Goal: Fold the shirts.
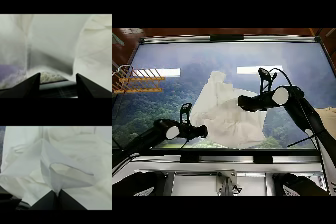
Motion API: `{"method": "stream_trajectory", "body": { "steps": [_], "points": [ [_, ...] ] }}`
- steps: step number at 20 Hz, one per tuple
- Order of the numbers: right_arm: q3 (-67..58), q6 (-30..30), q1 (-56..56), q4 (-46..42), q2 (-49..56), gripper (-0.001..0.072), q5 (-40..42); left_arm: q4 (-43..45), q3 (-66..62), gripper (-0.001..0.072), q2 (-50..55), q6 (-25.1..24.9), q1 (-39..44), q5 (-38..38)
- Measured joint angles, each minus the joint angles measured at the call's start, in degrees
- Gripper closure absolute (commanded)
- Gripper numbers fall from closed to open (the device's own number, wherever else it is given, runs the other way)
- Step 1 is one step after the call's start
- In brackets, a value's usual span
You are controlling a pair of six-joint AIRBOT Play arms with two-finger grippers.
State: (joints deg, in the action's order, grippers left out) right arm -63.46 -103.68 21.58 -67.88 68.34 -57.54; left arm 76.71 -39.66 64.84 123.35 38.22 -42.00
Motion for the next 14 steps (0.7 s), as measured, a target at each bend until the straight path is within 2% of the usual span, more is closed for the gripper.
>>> {"method": "stream_trajectory", "body": {
  "steps": [1, 2, 3, 4, 5, 6, 8, 9, 11, 14],
  "points": [
    [0.0, 0.3, 0.0, 0.0, 0.0, 0.0634, -0.1, 0.2, 0.5, 0.0172, 1.3, 1.2, 0.7, 2.3],
    [0.0, 0.6, 0.0, 0.0, 0.0, 0.0634, -0.6, 0.5, 0.8, 0.0281, 2.4, 2.2, 1.1, 4.3],
    [0.0, 0.9, 0.0, 0.0, 0.0, 0.0634, -1.1, 0.9, 1.0, 0.0477, 3.3, 2.9, 1.4, 6.1],
    [0.0, 1.3, 0.0, 0.0, 0.0, 0.0608, -1.7, 1.2, 1.2, 0.0618, 3.9, 3.4, 1.5, 7.8],
    [0.0, 2.0, 0.0, -0.1, 0.0, 0.0609, -2.5, 1.2, 1.2, 0.0656, 4.3, 3.7, 1.7, 9.1],
    [0.0, 2.6, 0.0, -0.3, 0.0, 0.0588, -3.4, 1.4, 1.3, 0.0656, 4.5, 3.8, 1.8, 10.3],
    [0.0, 3.8, 0.0, -1.4, 0.0, 0.0060, -5.7, 1.8, 1.2, 0.0657, 4.1, 3.2, 1.9, 11.4],
    [0.0, 4.5, 0.0, -2.0, 0.0, 0.0035, -7.0, 2.2, 1.2, 0.0657, 3.3, 1.8, 2.0, 11.2],
    [-0.5, 8.5, 0.0, -3.3, 0.0, 0.0035, -10.2, 3.4, 1.1, 0.0657, 0.6, -0.8, 2.2, 8.1],
    [-4.2, 18.0, 0.1, -6.9, 0.0, 0.0037, -14.1, 8.2, 1.1, 0.0657, -5.2, -3.1, 3.3, 0.3]
  ]
}}
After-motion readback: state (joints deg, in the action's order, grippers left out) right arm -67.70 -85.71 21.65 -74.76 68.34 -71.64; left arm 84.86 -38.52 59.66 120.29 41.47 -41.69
